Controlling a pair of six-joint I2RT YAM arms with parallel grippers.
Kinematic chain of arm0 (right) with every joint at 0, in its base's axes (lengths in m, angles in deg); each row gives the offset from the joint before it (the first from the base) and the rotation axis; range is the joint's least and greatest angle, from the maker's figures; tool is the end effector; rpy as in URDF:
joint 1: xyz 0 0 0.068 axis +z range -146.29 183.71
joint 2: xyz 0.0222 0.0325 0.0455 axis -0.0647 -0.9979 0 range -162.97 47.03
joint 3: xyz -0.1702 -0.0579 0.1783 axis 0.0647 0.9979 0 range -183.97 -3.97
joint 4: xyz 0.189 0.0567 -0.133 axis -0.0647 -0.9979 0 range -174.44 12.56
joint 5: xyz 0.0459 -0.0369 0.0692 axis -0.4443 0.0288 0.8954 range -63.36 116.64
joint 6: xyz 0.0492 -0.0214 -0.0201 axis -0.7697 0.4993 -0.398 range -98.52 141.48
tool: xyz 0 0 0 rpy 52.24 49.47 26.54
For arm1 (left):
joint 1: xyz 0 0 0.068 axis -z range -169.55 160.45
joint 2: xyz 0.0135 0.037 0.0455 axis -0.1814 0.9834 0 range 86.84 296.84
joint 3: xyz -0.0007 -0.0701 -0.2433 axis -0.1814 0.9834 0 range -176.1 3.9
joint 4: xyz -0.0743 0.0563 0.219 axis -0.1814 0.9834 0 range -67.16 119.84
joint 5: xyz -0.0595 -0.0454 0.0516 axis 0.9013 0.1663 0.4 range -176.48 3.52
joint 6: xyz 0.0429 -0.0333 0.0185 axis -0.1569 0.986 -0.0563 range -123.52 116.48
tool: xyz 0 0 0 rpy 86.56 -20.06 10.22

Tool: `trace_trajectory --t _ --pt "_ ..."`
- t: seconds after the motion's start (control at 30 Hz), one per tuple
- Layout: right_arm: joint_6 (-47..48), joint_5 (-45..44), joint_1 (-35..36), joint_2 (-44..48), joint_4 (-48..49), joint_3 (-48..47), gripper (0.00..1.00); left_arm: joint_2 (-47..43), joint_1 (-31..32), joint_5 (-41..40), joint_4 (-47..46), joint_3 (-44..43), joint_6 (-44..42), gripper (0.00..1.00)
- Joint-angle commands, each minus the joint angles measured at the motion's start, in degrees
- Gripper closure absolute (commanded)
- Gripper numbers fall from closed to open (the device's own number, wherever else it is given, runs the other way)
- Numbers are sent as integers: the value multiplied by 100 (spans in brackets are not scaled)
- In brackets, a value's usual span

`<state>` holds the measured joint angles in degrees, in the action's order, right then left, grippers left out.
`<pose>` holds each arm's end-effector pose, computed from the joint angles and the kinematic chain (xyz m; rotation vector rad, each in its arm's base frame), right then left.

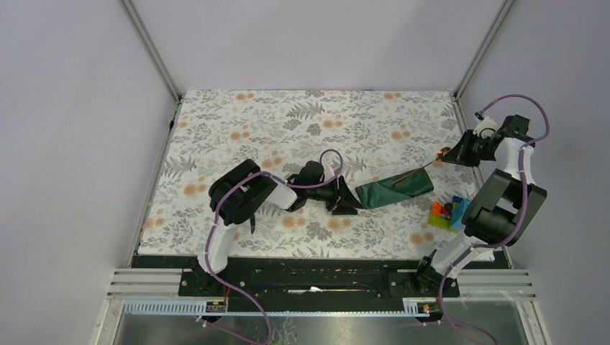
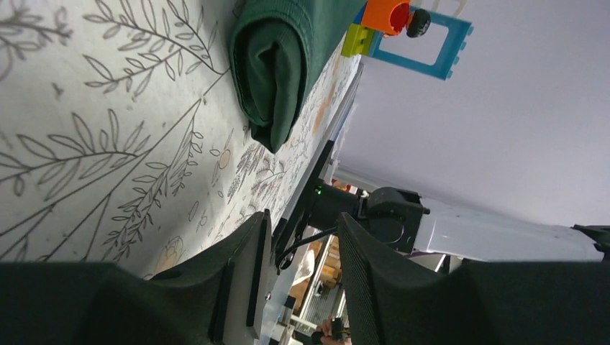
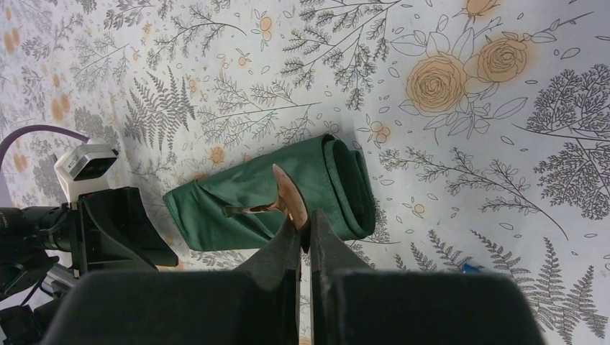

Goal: Fold the napkin into a case and place the utensils inside
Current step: Insert the spoon into the folded napkin.

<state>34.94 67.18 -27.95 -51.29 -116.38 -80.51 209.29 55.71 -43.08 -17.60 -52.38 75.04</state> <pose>0.2972 -0.1523 0.2374 0.1482 2.3601 0.5668 0.2531 -0.2949 0.0974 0.1133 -2.4771 1.7837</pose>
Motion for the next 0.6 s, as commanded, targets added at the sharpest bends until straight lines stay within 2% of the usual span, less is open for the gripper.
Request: trace_trajectory --t 0.0,0.57 --pt "57 -147 -10 45 57 21 100 32 45 -352 -377 -189 106 56" --pt "-421 167 -8 -168 747 598 100 323 76 -394 -574 -371 335 58"
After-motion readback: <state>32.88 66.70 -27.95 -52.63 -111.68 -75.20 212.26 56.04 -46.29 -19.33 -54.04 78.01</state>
